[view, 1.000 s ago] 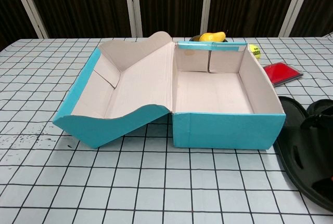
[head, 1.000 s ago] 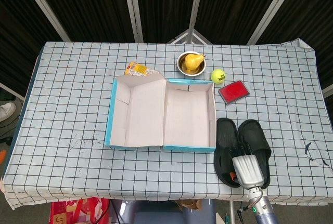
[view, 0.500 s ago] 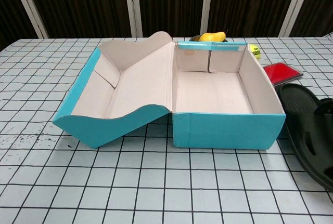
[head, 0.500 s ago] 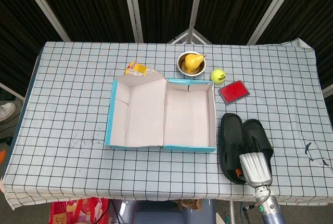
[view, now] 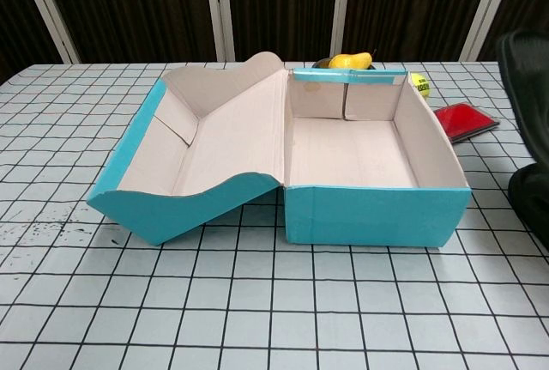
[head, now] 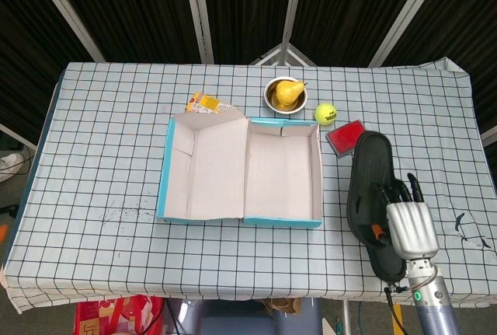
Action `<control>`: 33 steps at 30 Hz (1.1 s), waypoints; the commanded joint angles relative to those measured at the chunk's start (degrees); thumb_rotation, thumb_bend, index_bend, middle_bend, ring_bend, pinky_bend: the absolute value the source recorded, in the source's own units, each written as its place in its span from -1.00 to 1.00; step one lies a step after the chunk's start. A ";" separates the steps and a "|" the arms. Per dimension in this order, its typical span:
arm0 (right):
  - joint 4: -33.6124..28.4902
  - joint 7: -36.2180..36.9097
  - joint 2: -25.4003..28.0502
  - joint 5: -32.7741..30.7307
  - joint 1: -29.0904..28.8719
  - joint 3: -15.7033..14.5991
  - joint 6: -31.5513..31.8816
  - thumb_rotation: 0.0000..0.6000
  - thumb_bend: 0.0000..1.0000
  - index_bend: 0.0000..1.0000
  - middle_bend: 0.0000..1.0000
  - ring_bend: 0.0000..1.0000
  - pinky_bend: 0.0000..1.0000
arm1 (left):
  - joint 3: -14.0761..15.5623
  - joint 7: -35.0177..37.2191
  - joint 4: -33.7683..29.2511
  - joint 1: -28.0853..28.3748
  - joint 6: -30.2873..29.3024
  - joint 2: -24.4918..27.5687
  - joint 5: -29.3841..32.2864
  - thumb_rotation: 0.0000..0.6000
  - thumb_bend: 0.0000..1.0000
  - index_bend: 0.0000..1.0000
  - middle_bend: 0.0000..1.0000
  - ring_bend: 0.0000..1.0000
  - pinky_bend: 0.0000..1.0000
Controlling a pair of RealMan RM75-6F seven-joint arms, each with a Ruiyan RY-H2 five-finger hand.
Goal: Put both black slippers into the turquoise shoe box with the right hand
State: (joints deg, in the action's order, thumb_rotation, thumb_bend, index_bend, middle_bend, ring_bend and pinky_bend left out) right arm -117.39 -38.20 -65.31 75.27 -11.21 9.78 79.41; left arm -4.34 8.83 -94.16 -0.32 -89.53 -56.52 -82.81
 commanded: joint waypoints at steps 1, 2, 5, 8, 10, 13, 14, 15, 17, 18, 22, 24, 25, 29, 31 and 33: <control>-6.92 -2.23 7.16 -10.34 -5.89 8.05 -3.97 1.00 -0.44 0.13 -0.10 -0.66 -1.00 | -0.08 0.38 0.27 -0.02 0.03 0.05 0.15 1.00 -0.24 -0.93 -1.00 -1.00 -0.86; -7.95 -2.59 7.99 -12.35 -6.98 9.02 -4.84 1.00 -0.44 0.13 -0.10 -0.66 -1.00 | -0.12 0.50 0.36 0.00 0.10 0.06 0.26 1.00 -0.24 -0.93 -1.00 -1.00 -0.86; -10.26 -2.86 9.30 -16.85 -10.09 11.04 -7.38 1.00 -0.44 0.13 -0.10 -0.66 -1.00 | -0.23 0.73 0.61 0.11 0.43 0.06 0.59 1.00 -0.24 -0.93 -1.00 -1.00 -0.86; -11.85 -1.76 8.89 -20.75 -13.76 12.76 -10.02 1.00 -0.44 0.13 -0.10 -0.66 -1.00 | -0.30 0.93 0.90 0.26 0.81 0.01 0.82 1.00 -0.24 -0.93 -1.00 -1.00 -0.86; -12.08 0.55 7.23 -22.33 -15.95 13.92 -11.03 1.00 -0.44 0.13 -0.09 -0.65 -1.00 | -0.33 1.15 1.06 0.27 0.86 0.00 0.88 1.00 -0.24 -0.93 -1.00 -1.00 -0.86; -11.20 5.19 3.52 -23.14 -18.36 15.32 -11.47 1.00 -0.44 0.17 -0.05 -0.62 -1.00 | -0.44 1.63 1.34 0.23 0.88 0.03 1.10 1.00 -0.24 -0.93 -1.00 -1.00 -0.86; -10.62 7.14 1.90 -23.20 -19.10 15.78 -11.41 1.00 -0.44 0.18 -0.04 -0.61 -1.00 | -0.47 1.78 1.49 0.21 0.94 0.04 1.25 1.00 -0.24 -0.93 -1.00 -1.00 -0.86; -10.00 9.33 0.20 -23.09 -19.74 16.30 -11.19 1.00 -0.43 0.20 -0.03 -0.60 -1.00 | -0.50 1.94 1.64 0.21 1.05 0.05 1.41 1.00 -0.24 -0.93 -1.00 -1.00 -0.86; -8.58 15.02 -3.95 -22.58 -20.82 17.84 -10.12 1.00 -0.43 0.22 -0.02 -0.60 -1.00 | -0.63 2.25 1.92 0.24 1.23 0.05 1.74 1.00 -0.24 -0.93 -1.00 -1.00 -0.86; -7.69 17.43 -5.83 -22.17 -21.31 18.34 -9.64 1.00 -0.42 0.22 -0.02 -0.60 -1.00 | -0.68 2.37 2.07 0.25 1.29 0.04 1.85 1.00 -0.24 -0.93 -1.00 -1.00 -0.86; -4.55 21.69 -9.92 -22.65 -23.51 18.86 -9.96 1.00 -0.42 0.22 -0.02 -0.60 -1.00 | -0.75 2.64 2.41 0.28 1.38 -0.01 1.93 1.00 -0.24 -0.93 -1.00 -1.00 -0.86; -2.83 21.54 -11.33 -22.94 -24.71 18.44 -9.94 1.00 -0.42 0.22 -0.02 -0.60 -1.00 | -0.79 2.75 2.58 0.29 1.43 -0.03 2.00 1.00 -0.24 -0.93 -1.00 -1.00 -0.86; -2.10 21.24 -11.99 -23.13 -25.23 18.02 -9.94 1.00 -0.42 0.22 -0.02 -0.60 -1.00 | -0.80 2.78 2.64 0.33 1.54 -0.05 2.07 1.00 -0.24 -0.93 -1.00 -1.00 -0.86; -0.86 20.41 -13.92 -24.59 -26.30 16.53 -9.60 1.00 -0.29 0.24 0.02 -0.59 -1.00 | -0.86 2.64 2.88 0.59 2.17 -0.13 2.38 1.00 -0.24 -0.93 -1.00 -1.00 -0.86; -1.46 20.52 -14.45 -27.50 -26.62 16.38 -9.75 1.00 -0.21 0.26 0.04 -0.59 -1.00 | -0.87 2.39 2.97 0.82 2.63 -0.25 2.53 1.00 -0.24 -0.93 -1.00 -1.00 -0.86; -2.24 19.98 -14.26 -30.77 -27.15 16.57 -10.01 1.00 -0.20 0.26 0.05 -0.59 -1.00 | -0.86 2.13 2.94 0.99 2.90 -0.31 2.53 1.00 -0.24 -0.93 -1.00 -1.00 -0.86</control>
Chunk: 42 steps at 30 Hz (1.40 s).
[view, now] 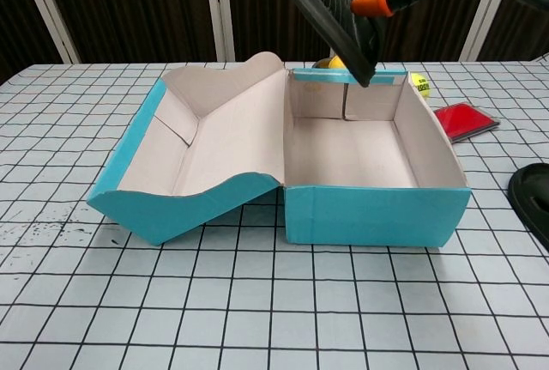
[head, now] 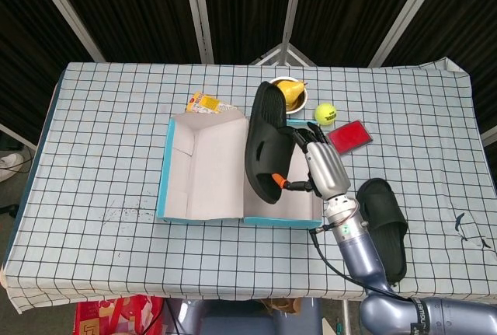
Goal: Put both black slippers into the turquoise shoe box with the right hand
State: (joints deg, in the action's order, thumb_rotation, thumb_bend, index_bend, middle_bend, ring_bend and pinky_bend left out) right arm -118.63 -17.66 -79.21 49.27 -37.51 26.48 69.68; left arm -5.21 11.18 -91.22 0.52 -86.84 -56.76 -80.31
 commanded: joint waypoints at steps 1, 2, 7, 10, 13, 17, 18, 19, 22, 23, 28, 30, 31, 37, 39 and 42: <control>-1.55 -1.37 0.14 -7.09 -1.28 -0.13 -0.68 1.00 -0.20 0.26 0.05 -0.59 -1.00 | 0.02 -0.38 -0.05 0.24 0.29 -0.12 -0.04 1.00 -0.24 -0.93 -1.00 -1.00 -0.86; -2.00 -2.06 0.63 -8.68 -1.63 -0.10 -0.98 1.00 -0.19 0.26 0.05 -0.59 -1.00 | 0.04 -0.45 -0.08 0.27 0.31 -0.16 -0.09 1.00 -0.24 -0.93 -1.00 -1.00 -0.86; -5.59 -6.58 5.18 -20.39 -4.63 0.39 -3.44 1.00 -0.18 0.26 0.05 -0.59 -1.00 | 0.03 -0.60 -0.16 0.20 0.13 -0.21 -0.11 1.00 -0.24 -0.93 -1.00 -1.00 -0.86; -7.58 -7.31 8.82 -28.04 -6.58 1.49 -6.02 1.00 -0.17 0.26 0.05 -0.59 -1.00 | 0.01 -0.61 -0.21 0.21 0.11 -0.22 -0.12 1.00 -0.24 -0.93 -1.00 -1.00 -0.86; -8.35 -7.18 11.84 -34.09 -8.48 2.71 -7.56 1.00 -0.17 0.26 0.05 -0.59 -1.00 | 0.06 -0.77 -0.27 0.28 0.21 -0.26 -0.20 1.00 -0.24 -0.93 -1.00 -1.00 -0.86; -8.99 -7.11 14.38 -39.73 -10.81 3.48 -8.21 1.00 -0.17 0.26 0.06 -0.59 -1.00 | 0.12 -0.96 -0.37 0.33 0.22 -0.31 -0.33 1.00 -0.24 -0.93 -1.00 -1.00 -0.86; -9.16 -6.69 14.98 -41.28 -11.34 3.80 -8.67 1.00 -0.17 0.26 0.06 -0.59 -1.00 | 0.13 -0.99 -0.38 0.32 0.21 -0.31 -0.33 1.00 -0.24 -0.93 -1.00 -1.00 -0.86; -9.21 -5.88 15.51 -42.84 -11.78 4.32 -9.34 1.00 -0.16 0.26 0.07 -0.59 -1.00 | 0.12 -1.00 -0.42 0.33 0.20 -0.30 -0.34 1.00 -0.24 -0.93 -1.00 -1.00 -0.86; -8.85 -4.23 16.78 -45.97 -12.90 5.13 -11.26 1.00 -0.16 0.26 0.07 -0.59 -1.00 | 0.14 -1.04 -0.45 0.32 0.18 -0.31 -0.36 1.00 -0.24 -0.93 -1.00 -1.00 -0.86; -8.60 -3.89 17.14 -46.79 -13.38 5.20 -11.83 1.00 -0.16 0.26 0.07 -0.59 -1.00 | 0.14 -1.02 -0.45 0.32 0.17 -0.30 -0.36 1.00 -0.24 -0.93 -1.00 -1.00 -0.86; -6.90 -1.82 16.83 -47.44 -15.24 4.72 -13.13 1.00 -0.16 0.26 0.07 -0.59 -1.00 | 0.12 -0.95 -0.38 0.29 0.18 -0.30 -0.26 1.00 -0.24 -0.93 -1.00 -1.00 -0.86; -6.31 -1.07 16.40 -47.07 -15.50 4.45 -13.51 1.00 -0.16 0.26 0.07 -0.59 -1.00 | 0.10 -0.91 -0.36 0.30 0.18 -0.30 -0.25 1.00 -0.24 -0.93 -1.00 -1.00 -0.86; -5.69 -0.42 15.87 -46.66 -15.68 4.22 -13.93 1.00 -0.16 0.26 0.07 -0.59 -1.00 | 0.09 -0.89 -0.33 0.31 0.20 -0.31 -0.23 1.00 -0.24 -0.93 -1.00 -1.00 -0.86; -1.30 1.56 13.51 -44.24 -17.08 2.48 -17.12 1.00 -0.15 0.26 0.07 -0.59 -1.00 | 0.19 -1.00 -0.30 0.34 0.18 -0.36 -0.44 1.00 -0.24 -0.93 -1.00 -1.00 -0.86; 0.04 1.92 12.59 -43.83 -17.82 1.72 -17.32 1.00 -0.15 0.26 0.07 -0.59 -1.00 | 0.14 -0.93 -0.28 0.32 0.16 -0.35 -0.34 1.00 -0.24 -0.93 -1.00 -1.00 -0.86; 1.66 2.65 11.48 -43.25 -18.55 0.92 -17.67 1.00 -0.15 0.26 0.07 -0.59 -1.00 | 0.03 -0.80 -0.11 0.32 0.22 -0.36 -0.08 1.00 -0.24 -0.93 -1.00 -1.00 -0.86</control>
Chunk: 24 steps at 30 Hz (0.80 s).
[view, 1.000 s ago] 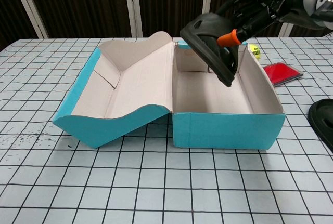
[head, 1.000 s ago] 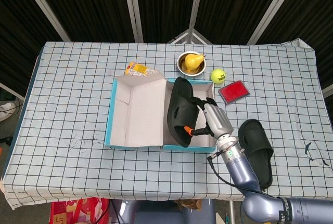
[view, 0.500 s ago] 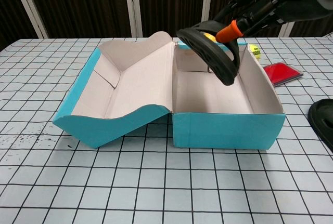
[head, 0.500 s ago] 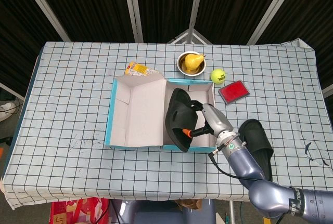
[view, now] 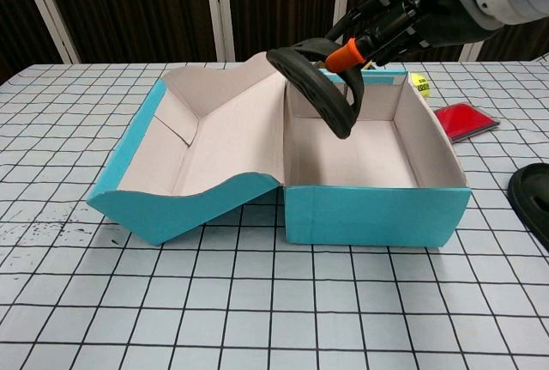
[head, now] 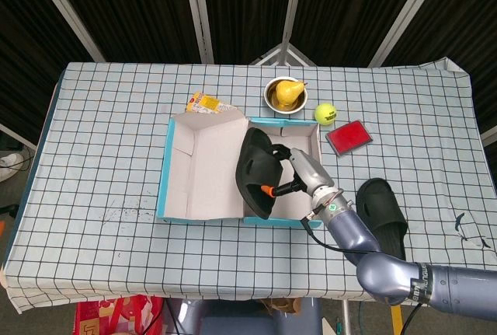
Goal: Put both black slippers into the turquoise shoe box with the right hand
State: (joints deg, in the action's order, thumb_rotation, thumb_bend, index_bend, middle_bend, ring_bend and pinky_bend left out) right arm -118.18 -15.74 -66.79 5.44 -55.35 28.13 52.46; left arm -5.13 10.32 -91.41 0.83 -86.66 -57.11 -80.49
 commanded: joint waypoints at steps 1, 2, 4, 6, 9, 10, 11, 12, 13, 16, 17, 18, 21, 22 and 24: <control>1.84 1.11 -1.27 0.76 -0.93 -0.88 -0.65 1.00 -0.15 0.26 0.07 -0.59 -1.00 | -0.07 0.12 0.15 0.03 0.13 0.00 0.20 1.00 -0.24 -0.93 -1.00 -1.00 -0.86; 2.48 1.54 -1.57 1.00 -1.08 -1.02 -0.93 1.00 -0.15 0.26 0.07 -0.59 -1.00 | -0.07 0.16 0.18 0.04 0.19 0.00 0.24 1.00 -0.24 -0.93 -1.00 -1.00 -0.86; 3.74 2.16 -2.02 1.39 -1.39 -1.44 -1.60 1.00 -0.15 0.26 0.07 -0.59 -1.00 | -0.10 0.24 0.27 0.02 0.21 0.00 0.32 1.00 -0.24 -0.93 -1.00 -1.00 -0.86; 4.76 2.27 -2.24 1.67 -1.72 -2.03 -2.14 1.00 -0.15 0.26 0.07 -0.59 -1.00 | -0.15 0.24 0.33 0.04 0.21 -0.02 0.41 1.00 -0.24 -0.93 -1.00 -1.00 -0.86; 6.32 3.08 -2.83 2.11 -2.17 -2.54 -2.58 1.00 -0.15 0.26 0.07 -0.59 -1.00 | -0.18 0.10 0.46 0.13 0.49 -0.10 0.62 1.00 -0.24 -0.93 -1.00 -1.00 -0.86; 6.73 3.46 -2.94 2.23 -2.25 -2.63 -2.87 1.00 -0.15 0.26 0.07 -0.59 -1.00 | -0.19 0.02 0.48 0.18 0.57 -0.14 0.65 1.00 -0.24 -0.93 -1.00 -1.00 -0.86; 6.99 3.67 -2.99 2.30 -2.31 -2.70 -3.05 1.00 -0.15 0.26 0.07 -0.59 -1.00 | -0.18 -0.04 0.49 0.21 0.60 -0.16 0.65 1.00 -0.24 -0.93 -1.00 -1.00 -0.86; 7.45 3.90 -3.05 2.42 -2.42 -2.85 -3.30 1.00 -0.15 0.26 0.07 -0.59 -1.00 | -0.18 -0.10 0.49 0.24 0.65 -0.19 0.64 1.00 -0.24 -0.93 -1.00 -1.00 -0.86; 7.86 4.09 -3.11 2.54 -2.54 -3.03 -3.54 1.00 -0.15 0.26 0.07 -0.59 -1.00 | -0.17 -0.19 0.49 0.27 0.68 -0.22 0.63 1.00 -0.24 -0.93 -1.00 -1.00 -0.86; 9.06 4.87 -3.36 2.54 -2.89 -3.41 -4.15 1.00 -0.15 0.26 0.07 -0.59 -1.00 | -0.20 -0.35 0.48 0.30 0.78 -0.28 0.77 1.00 -0.24 -0.93 -1.00 -1.00 -0.86; 9.26 5.04 -3.44 2.58 -2.95 -3.49 -4.25 1.00 -0.15 0.26 0.07 -0.59 -1.00 | -0.21 -0.37 0.47 0.31 0.79 -0.28 0.79 1.00 -0.24 -0.93 -1.00 -1.00 -0.86; 9.53 5.23 -3.55 2.65 -3.06 -3.69 -4.47 1.00 -0.15 0.26 0.07 -0.59 -1.00 | -0.22 -0.38 0.49 0.30 0.79 -0.29 0.83 1.00 -0.24 -0.93 -1.00 -1.00 -0.86; 10.30 5.68 -3.94 2.84 -3.45 -4.27 -4.91 1.00 -0.15 0.26 0.07 -0.59 -1.00 | -0.27 -0.28 0.55 0.32 0.87 -0.29 0.95 1.00 -0.24 -0.93 -1.00 -1.00 -0.86; 10.54 5.88 -4.09 2.83 -3.57 -4.44 -5.11 1.00 -0.15 0.26 0.07 -0.59 -1.00 | -0.28 -0.24 0.58 0.32 0.90 -0.28 0.99 1.00 -0.24 -0.93 -1.00 -1.00 -0.86; 10.86 6.09 -4.27 2.82 -3.73 -4.70 -5.28 1.00 -0.15 0.26 0.07 -0.59 -1.00 | -0.28 -0.18 0.62 0.31 0.90 -0.28 0.98 1.00 -0.24 -0.93 -1.00 -1.00 -0.86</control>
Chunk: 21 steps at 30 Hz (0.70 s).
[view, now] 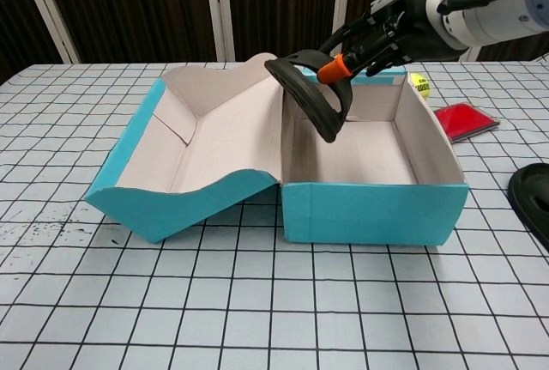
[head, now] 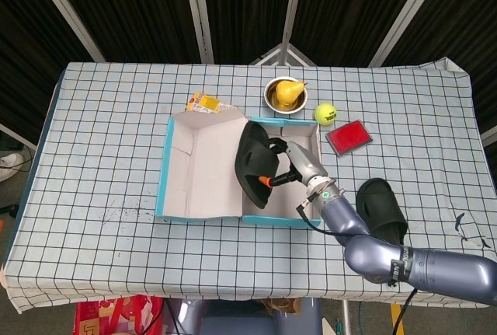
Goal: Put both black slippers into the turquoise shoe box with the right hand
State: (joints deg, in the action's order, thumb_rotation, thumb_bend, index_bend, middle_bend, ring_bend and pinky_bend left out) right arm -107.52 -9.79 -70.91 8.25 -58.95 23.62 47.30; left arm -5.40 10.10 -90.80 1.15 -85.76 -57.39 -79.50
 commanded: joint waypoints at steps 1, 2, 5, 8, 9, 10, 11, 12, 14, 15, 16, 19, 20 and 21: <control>0.38 0.22 -0.27 0.02 -0.21 -0.33 -0.17 1.00 -0.15 0.26 0.07 -0.59 -1.00 | 0.01 0.10 0.02 -0.02 -0.01 0.01 -0.02 1.00 -0.24 -0.93 -1.00 -1.00 -0.86; 0.60 0.31 -0.44 0.05 -0.32 -0.62 -0.35 1.00 -0.15 0.26 0.07 -0.59 -1.00 | 0.00 0.20 0.06 -0.03 -0.02 0.03 -0.01 1.00 -0.24 -0.93 -1.00 -1.00 -0.86; 1.06 0.82 -0.83 0.28 -0.45 -1.28 -0.73 1.00 -0.15 0.26 0.07 -0.59 -1.00 | -0.03 0.41 0.15 -0.09 -0.10 0.07 0.01 1.00 -0.24 -0.93 -1.00 -1.00 -0.86; 1.41 1.62 -1.26 0.85 -0.27 -1.74 -1.26 1.00 -0.15 0.26 0.07 -0.59 -1.00 | -0.01 0.51 0.20 -0.12 -0.14 0.08 -0.06 1.00 -0.24 -0.93 -1.00 -1.00 -0.86; 1.61 1.97 -1.45 1.10 -0.19 -1.88 -1.40 1.00 -0.15 0.26 0.07 -0.59 -1.00 | 0.01 0.50 0.19 -0.11 -0.14 0.08 -0.10 1.00 -0.24 -0.93 -1.00 -1.00 -0.86; 1.79 2.23 -1.60 1.39 -0.12 -2.05 -1.55 1.00 -0.15 0.26 0.07 -0.59 -1.00 | 0.02 0.49 0.18 -0.11 -0.14 0.08 -0.14 1.00 -0.24 -0.93 -1.00 -1.00 -0.86; 1.98 2.50 -1.76 1.68 -0.02 -2.25 -1.74 1.00 -0.15 0.26 0.07 -0.59 -1.00 | 0.02 0.47 0.15 -0.10 -0.16 0.08 -0.17 1.00 -0.24 -0.93 -1.00 -1.00 -0.86; 2.16 2.80 -1.90 2.00 0.08 -2.40 -1.90 1.00 -0.15 0.26 0.07 -0.59 -1.00 | 0.02 0.47 0.14 -0.10 -0.17 0.08 -0.19 1.00 -0.24 -0.93 -1.00 -1.00 -0.86; 2.48 3.19 -2.12 2.48 0.23 -2.72 -2.08 1.00 -0.15 0.26 0.07 -0.59 -1.00 | 0.02 0.46 0.13 -0.12 -0.23 0.08 -0.21 1.00 -0.24 -0.93 -1.00 -1.00 -0.86; 2.65 3.35 -2.24 2.73 0.30 -2.96 -2.16 1.00 -0.15 0.26 0.07 -0.59 -1.00 | 0.02 0.45 0.14 -0.14 -0.26 0.06 -0.22 1.00 -0.24 -0.93 -1.00 -1.00 -0.86; 2.84 3.53 -2.37 2.97 0.35 -3.16 -2.20 1.00 -0.15 0.26 0.07 -0.59 -1.00 | 0.02 0.43 0.14 -0.13 -0.24 0.04 -0.20 1.00 -0.24 -0.93 -1.00 -1.00 -0.86; 3.44 4.18 -2.77 3.55 0.55 -3.63 -2.38 1.00 -0.15 0.26 0.07 -0.59 -1.00 | 0.05 0.28 0.15 -0.08 -0.14 0.01 -0.21 1.00 -0.24 -0.93 -1.00 -1.00 -0.86; 3.67 4.34 -2.90 3.72 0.58 -3.79 -2.43 1.00 -0.15 0.26 0.07 -0.59 -1.00 | 0.06 0.23 0.11 -0.06 -0.11 0.00 -0.24 1.00 -0.24 -0.93 -1.00 -1.00 -0.86; 3.80 4.42 -2.96 3.82 0.60 -3.92 -2.46 1.00 -0.15 0.26 0.07 -0.59 -1.00 | 0.08 0.20 0.10 -0.05 -0.10 0.00 -0.25 1.00 -0.24 -0.93 -1.00 -1.00 -0.86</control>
State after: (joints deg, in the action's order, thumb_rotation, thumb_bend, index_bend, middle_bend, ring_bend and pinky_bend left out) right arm -103.81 -5.45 -73.79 11.98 -58.39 19.79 44.89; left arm -5.33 10.30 -90.70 1.09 -85.87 -57.39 -79.75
